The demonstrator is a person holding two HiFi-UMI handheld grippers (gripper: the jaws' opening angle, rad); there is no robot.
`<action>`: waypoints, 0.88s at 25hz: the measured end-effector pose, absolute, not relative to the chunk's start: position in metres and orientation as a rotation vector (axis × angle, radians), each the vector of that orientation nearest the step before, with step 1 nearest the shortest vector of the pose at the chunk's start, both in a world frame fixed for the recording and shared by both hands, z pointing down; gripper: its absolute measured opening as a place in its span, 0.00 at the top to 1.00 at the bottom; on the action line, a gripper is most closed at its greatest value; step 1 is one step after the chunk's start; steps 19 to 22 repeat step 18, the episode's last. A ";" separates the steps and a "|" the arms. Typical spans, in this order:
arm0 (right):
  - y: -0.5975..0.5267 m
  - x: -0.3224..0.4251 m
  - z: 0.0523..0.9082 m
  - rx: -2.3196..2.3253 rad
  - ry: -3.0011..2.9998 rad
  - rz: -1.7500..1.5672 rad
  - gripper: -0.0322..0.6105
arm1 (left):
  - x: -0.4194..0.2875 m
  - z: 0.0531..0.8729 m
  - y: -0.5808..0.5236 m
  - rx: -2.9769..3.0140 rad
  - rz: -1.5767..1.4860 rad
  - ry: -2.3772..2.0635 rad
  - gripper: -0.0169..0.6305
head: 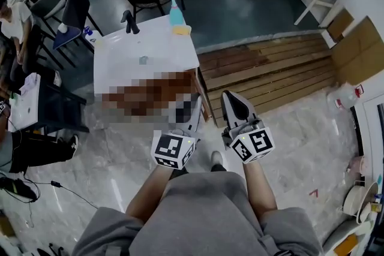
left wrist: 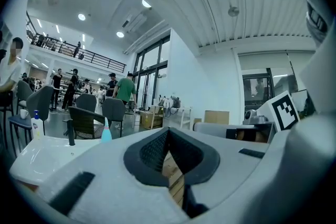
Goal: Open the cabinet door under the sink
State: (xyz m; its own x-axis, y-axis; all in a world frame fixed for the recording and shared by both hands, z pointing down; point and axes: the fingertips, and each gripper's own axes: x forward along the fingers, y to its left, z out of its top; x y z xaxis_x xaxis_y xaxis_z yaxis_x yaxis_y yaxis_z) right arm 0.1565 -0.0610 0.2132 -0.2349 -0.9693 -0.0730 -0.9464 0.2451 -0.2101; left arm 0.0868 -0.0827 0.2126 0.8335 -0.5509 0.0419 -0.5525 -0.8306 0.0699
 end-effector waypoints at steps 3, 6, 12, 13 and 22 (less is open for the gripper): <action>-0.061 0.153 0.211 -1.802 2.350 -0.165 0.94 | 0.085 0.211 -0.084 2.935 0.029 -0.902 0.96; -0.062 0.150 0.211 -1.798 2.365 -0.149 0.94 | 0.082 0.210 -0.085 2.935 0.027 -0.914 0.96; -0.065 0.149 0.208 -1.795 2.387 -0.120 0.94 | 0.082 0.210 -0.086 2.930 0.032 -0.929 0.96; -0.065 0.149 0.208 -1.795 2.390 -0.117 0.94 | 0.082 0.211 -0.086 2.929 0.032 -0.931 0.96; -0.064 0.148 0.208 -1.792 2.391 -0.112 0.94 | 0.081 0.213 -0.085 2.925 0.032 -0.937 0.96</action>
